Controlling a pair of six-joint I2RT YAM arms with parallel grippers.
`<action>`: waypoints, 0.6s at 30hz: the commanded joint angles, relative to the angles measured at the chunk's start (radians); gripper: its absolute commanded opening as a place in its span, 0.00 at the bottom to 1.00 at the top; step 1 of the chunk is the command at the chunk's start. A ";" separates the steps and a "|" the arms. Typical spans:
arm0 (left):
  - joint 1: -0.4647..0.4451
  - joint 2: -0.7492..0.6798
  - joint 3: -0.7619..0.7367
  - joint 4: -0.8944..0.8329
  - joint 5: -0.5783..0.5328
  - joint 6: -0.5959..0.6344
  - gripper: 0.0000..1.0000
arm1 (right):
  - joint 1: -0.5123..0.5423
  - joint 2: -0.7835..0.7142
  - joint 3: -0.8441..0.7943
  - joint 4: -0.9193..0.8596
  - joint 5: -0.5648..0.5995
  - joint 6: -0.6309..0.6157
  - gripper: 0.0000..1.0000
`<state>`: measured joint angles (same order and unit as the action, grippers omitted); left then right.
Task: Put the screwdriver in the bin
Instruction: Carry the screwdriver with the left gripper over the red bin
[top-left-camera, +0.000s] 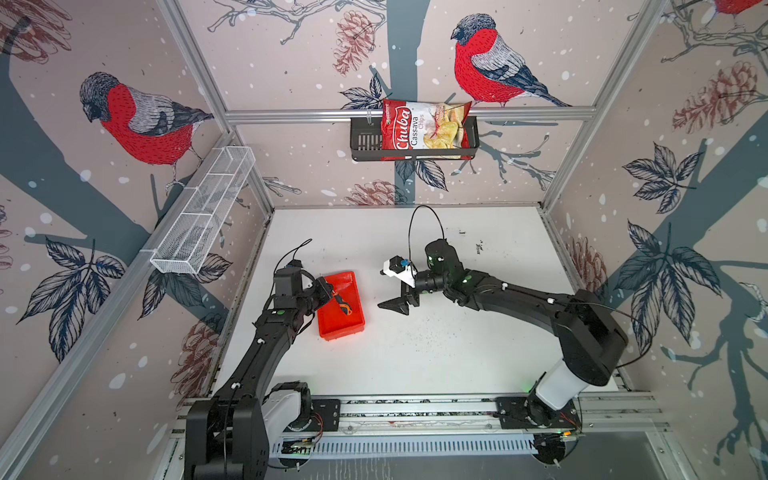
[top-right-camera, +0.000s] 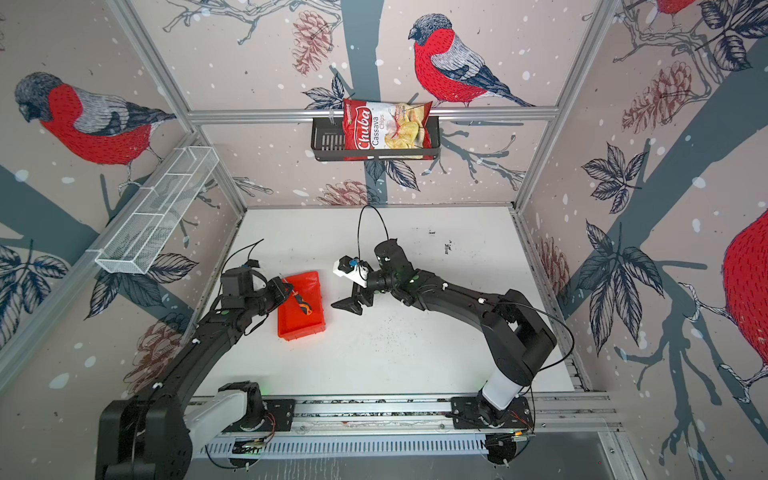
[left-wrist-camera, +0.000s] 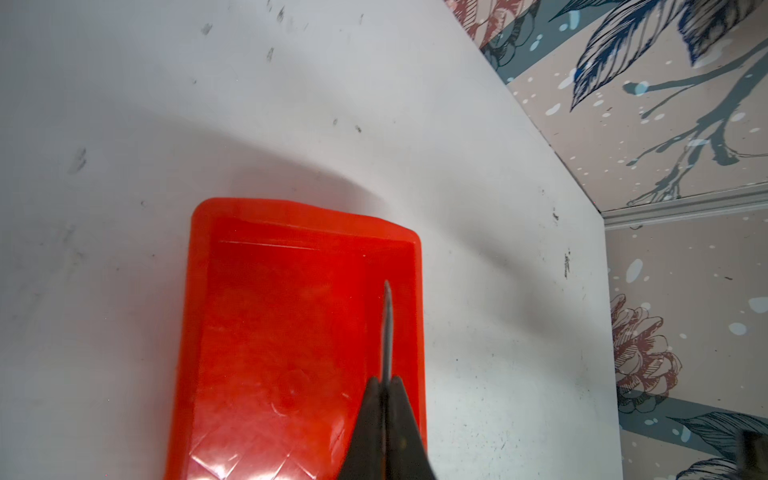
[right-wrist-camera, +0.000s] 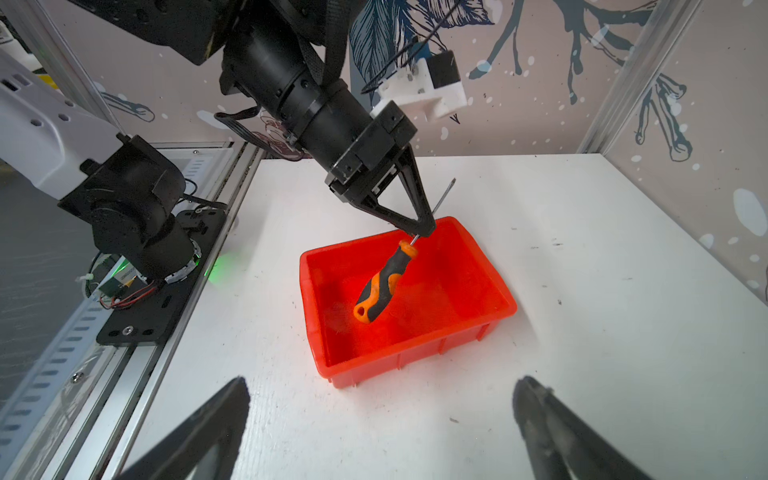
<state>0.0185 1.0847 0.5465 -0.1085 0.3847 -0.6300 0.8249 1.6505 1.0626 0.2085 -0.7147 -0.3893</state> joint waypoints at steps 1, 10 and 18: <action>0.003 0.043 0.018 -0.010 0.030 -0.028 0.00 | 0.001 0.005 0.011 0.016 -0.011 -0.009 1.00; -0.005 0.126 0.015 0.052 -0.016 -0.061 0.00 | -0.003 0.008 0.014 -0.001 -0.016 -0.022 1.00; -0.012 0.174 0.000 0.077 -0.025 -0.086 0.00 | -0.011 0.026 0.019 0.000 -0.031 -0.014 1.00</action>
<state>0.0093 1.2469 0.5488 -0.0830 0.3649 -0.7010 0.8131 1.6711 1.0721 0.2043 -0.7197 -0.3962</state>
